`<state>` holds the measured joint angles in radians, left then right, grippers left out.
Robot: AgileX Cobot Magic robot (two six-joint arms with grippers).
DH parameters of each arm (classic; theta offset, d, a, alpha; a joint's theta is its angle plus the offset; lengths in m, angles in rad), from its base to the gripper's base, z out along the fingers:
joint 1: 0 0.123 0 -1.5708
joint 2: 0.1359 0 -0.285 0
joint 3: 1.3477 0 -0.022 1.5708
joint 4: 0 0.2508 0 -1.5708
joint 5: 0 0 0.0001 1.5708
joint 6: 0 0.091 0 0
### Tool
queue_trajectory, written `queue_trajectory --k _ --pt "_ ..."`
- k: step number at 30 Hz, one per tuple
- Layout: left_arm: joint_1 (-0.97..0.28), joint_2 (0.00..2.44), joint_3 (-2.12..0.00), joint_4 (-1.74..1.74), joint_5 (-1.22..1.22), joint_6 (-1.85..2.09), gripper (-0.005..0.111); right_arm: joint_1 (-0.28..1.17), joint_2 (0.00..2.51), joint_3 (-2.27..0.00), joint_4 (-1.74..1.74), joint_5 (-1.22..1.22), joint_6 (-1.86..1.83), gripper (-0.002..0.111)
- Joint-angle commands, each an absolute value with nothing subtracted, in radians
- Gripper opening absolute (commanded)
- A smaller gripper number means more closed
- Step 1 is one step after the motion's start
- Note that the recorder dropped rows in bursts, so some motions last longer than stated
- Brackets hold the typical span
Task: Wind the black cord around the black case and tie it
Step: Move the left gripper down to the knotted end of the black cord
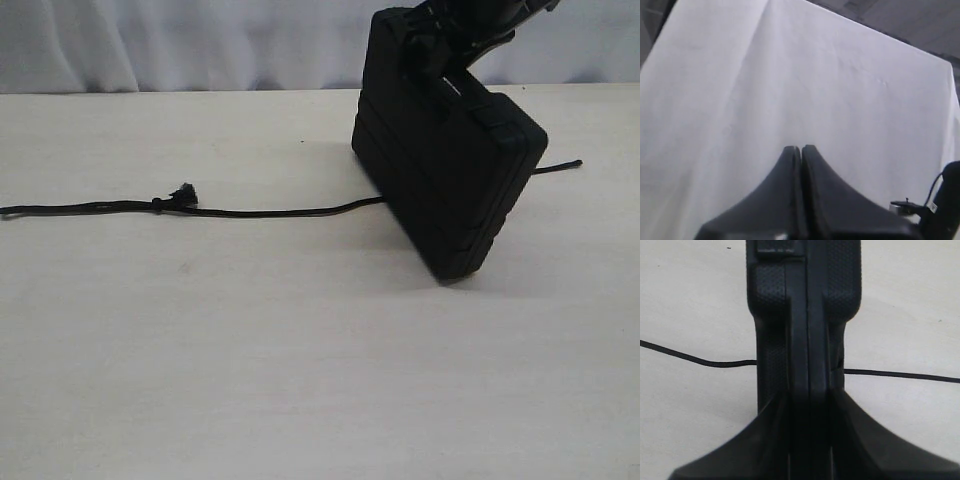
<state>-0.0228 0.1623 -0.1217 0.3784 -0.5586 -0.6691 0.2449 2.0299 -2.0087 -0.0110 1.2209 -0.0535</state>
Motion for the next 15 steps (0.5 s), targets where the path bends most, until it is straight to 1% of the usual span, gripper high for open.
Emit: queue_trajectory --k 1,4,9,12,15 --pt "-0.019 0.405 -0.262 0.689 -0.617 -0.866 0.0 0.246 2.028 -2.01 -0.007 1.221 -0.019 0.004" --pt "-0.019 0.589 -0.359 0.865 -0.771 -0.896 0.0 0.246 2.028 -2.01 -0.005 1.221 0.0 0.004" --pt "-0.019 0.897 -0.488 0.963 -1.025 -0.831 0.0 0.246 2.028 -2.01 0.009 1.221 0.045 0.004" --pt "-0.019 1.052 -0.549 1.004 -1.06 -0.713 0.0 0.246 2.028 -2.01 0.015 1.221 0.061 0.004" --pt "-0.019 1.196 -0.603 1.033 -1.041 -0.651 0.0 0.246 2.028 -2.01 0.019 1.221 0.066 0.004"
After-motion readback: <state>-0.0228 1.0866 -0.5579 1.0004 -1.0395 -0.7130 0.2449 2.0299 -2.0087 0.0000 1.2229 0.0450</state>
